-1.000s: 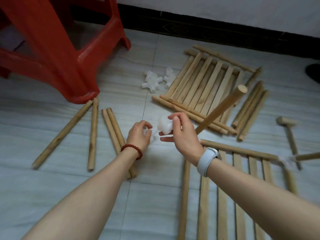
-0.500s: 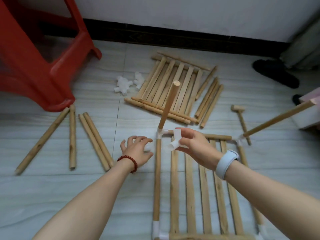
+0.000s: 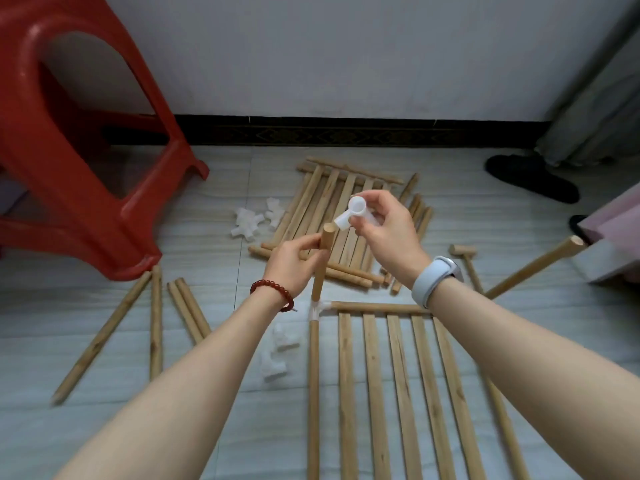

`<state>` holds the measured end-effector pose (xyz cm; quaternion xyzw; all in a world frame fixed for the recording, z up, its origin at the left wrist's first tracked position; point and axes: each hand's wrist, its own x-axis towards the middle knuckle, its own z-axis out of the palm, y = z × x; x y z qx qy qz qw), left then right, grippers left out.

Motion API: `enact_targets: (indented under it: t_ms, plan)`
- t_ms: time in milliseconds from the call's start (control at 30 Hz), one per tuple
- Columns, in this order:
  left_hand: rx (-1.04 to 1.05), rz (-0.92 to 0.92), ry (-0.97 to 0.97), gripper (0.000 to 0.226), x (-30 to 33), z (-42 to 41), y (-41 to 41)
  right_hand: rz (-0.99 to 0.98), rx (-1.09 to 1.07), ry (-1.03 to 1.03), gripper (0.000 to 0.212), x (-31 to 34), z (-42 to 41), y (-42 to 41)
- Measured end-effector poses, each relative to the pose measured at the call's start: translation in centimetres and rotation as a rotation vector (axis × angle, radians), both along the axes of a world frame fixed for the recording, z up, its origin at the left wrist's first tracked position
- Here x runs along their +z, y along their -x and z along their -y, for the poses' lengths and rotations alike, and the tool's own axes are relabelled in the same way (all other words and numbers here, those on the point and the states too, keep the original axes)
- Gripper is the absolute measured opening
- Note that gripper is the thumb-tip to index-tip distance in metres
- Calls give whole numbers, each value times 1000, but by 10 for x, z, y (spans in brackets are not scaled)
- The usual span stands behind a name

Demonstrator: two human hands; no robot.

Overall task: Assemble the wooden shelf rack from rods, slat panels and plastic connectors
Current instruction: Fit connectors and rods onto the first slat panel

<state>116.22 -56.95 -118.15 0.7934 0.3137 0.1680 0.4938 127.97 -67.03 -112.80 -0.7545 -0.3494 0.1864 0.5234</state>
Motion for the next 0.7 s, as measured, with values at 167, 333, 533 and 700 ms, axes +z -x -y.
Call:
enact_targets:
  t_ms: [167,333,533,700]
  plan:
    - [-11,24,55,19,8,-3,-3,205,110,81,27,10,-9,-2]
    - [-29,36,197,22,21,-6,-6,463,221,194,37,19,-9,-2]
    - [-95,7,297,24,27,-11,2,577,336,215,39,21,-5,-1]
    - [-62,-36,498,25,34,-14,8,544,426,245,40,23,-1,-1]
